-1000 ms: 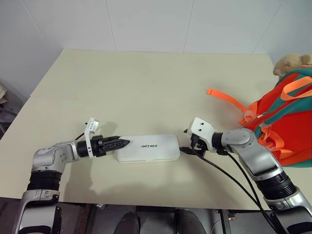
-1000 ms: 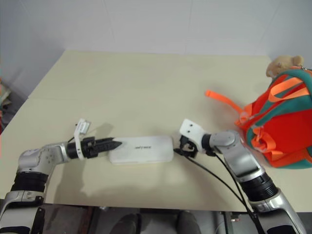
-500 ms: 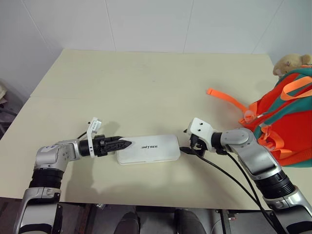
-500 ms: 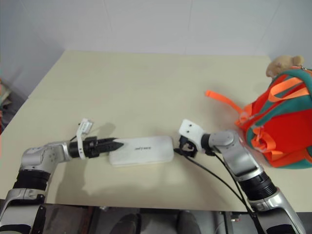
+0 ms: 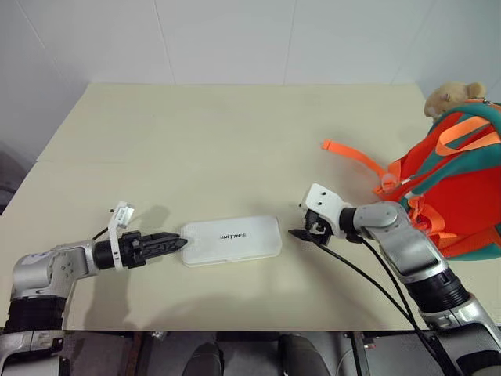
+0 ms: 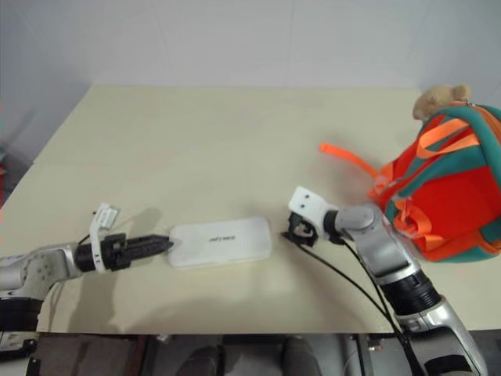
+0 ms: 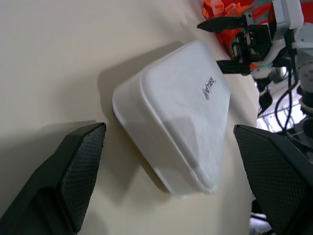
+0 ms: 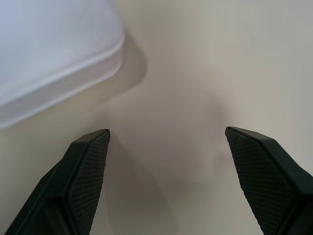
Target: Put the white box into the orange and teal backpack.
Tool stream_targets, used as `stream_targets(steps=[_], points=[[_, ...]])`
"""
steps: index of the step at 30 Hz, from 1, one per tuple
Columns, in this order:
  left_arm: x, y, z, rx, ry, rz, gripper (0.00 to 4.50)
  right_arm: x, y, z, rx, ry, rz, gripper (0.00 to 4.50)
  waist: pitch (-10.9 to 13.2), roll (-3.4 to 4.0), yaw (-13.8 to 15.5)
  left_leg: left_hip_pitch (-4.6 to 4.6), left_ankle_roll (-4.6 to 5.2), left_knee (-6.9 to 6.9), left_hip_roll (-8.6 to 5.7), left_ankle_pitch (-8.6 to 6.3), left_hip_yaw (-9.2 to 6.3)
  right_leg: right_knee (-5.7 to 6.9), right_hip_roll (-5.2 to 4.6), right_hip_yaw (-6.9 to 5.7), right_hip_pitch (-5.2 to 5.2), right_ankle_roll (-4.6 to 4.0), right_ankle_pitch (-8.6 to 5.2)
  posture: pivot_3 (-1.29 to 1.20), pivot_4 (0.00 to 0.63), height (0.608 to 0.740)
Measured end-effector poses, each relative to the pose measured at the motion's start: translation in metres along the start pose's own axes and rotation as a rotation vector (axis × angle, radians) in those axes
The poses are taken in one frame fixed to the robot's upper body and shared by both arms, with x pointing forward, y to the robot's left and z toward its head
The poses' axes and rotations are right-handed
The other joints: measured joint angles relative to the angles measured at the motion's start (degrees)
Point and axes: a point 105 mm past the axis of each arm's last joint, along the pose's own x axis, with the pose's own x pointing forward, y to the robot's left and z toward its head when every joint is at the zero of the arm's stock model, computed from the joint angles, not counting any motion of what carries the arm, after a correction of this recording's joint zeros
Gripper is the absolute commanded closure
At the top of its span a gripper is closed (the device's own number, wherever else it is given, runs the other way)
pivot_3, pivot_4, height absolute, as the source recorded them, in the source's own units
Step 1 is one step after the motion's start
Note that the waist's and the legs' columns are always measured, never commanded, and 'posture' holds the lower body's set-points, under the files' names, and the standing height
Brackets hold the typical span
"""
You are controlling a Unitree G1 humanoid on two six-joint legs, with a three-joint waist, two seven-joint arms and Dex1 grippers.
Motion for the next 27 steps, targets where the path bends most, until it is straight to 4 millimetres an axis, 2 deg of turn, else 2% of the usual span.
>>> stream_targets(steps=[18, 27], points=[[0.027, -0.008, -0.002, 0.0, -0.032, -0.038, 0.02, 0.004, 0.006, 0.009, -0.014, -0.019, 0.037, 0.0, 0.0, 0.0, 1.2, -0.02, -0.03, 0.0, -0.03, -0.01, 0.0, -0.08, -0.02, -0.01, 0.02, 0.0, 0.0, 0.0, 0.15, 0.74], [0.038, -0.005, 0.003, -0.045, -0.077, -0.06, 0.02, 0.004, 0.004, 0.007, -0.024, -0.005, 0.022, 0.0, 0.0, 0.0, 1.5, -0.01, -0.03, 0.08, -0.04, 0.0, -0.01, -0.03, -0.02, -0.03, 0.06, 0.0, 0.03, 0.0, 0.15, 0.74]])
